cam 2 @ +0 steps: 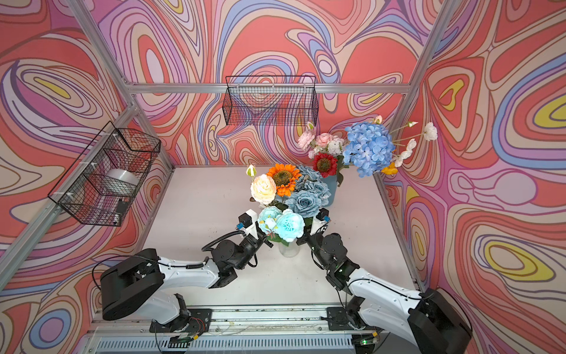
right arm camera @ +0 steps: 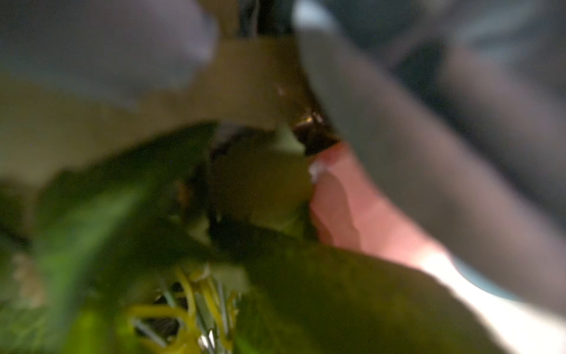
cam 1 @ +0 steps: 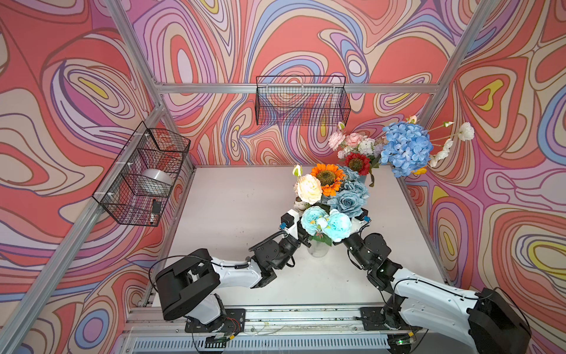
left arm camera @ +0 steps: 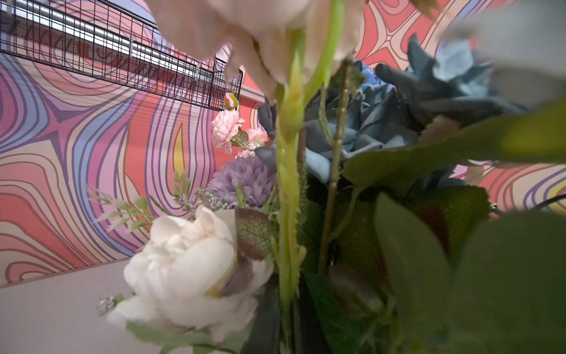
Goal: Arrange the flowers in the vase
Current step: 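Lower the cream rose stem into the vase held by the right gripper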
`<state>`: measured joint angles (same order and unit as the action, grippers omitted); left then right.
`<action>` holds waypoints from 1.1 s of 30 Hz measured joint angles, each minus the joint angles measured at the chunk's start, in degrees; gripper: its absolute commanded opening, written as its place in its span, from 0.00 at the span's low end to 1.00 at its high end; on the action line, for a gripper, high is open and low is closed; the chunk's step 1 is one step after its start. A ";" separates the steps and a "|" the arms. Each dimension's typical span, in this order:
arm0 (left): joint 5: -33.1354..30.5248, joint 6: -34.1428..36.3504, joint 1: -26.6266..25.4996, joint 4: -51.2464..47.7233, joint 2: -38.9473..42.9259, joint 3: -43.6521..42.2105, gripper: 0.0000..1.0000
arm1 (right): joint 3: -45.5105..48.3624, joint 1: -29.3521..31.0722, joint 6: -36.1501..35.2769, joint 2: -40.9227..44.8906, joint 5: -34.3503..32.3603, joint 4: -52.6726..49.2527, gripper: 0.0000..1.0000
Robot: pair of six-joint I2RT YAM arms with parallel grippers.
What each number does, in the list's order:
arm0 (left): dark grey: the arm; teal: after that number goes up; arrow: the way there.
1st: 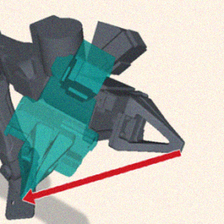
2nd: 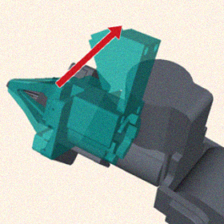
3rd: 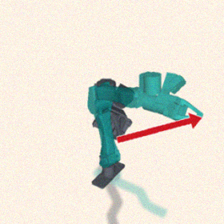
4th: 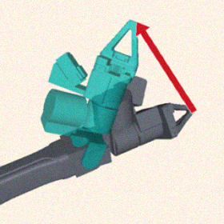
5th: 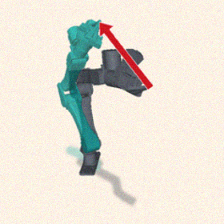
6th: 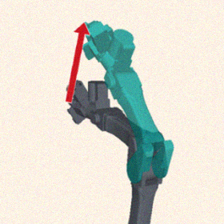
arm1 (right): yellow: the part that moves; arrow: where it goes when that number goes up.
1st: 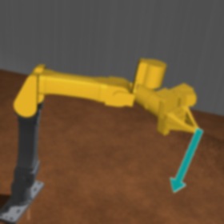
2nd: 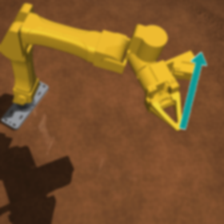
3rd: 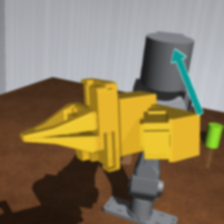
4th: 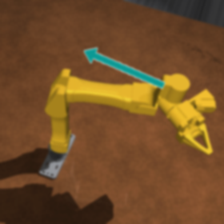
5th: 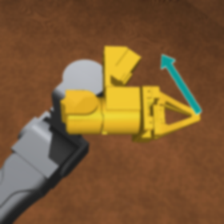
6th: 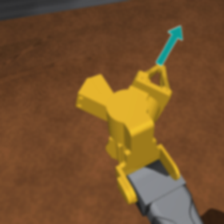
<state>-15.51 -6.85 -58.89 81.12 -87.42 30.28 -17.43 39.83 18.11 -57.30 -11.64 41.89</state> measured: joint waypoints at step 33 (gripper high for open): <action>-9.46 -10.84 -0.85 -29.33 21.44 -5.66 0.97 | 0.72 0.00 -4.50 13.68 13.05 -26.58 0.89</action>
<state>-24.97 -17.69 -59.75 51.79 -65.98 24.62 -16.71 39.83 13.61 -43.62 1.41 15.31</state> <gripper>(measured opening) 0.936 0.893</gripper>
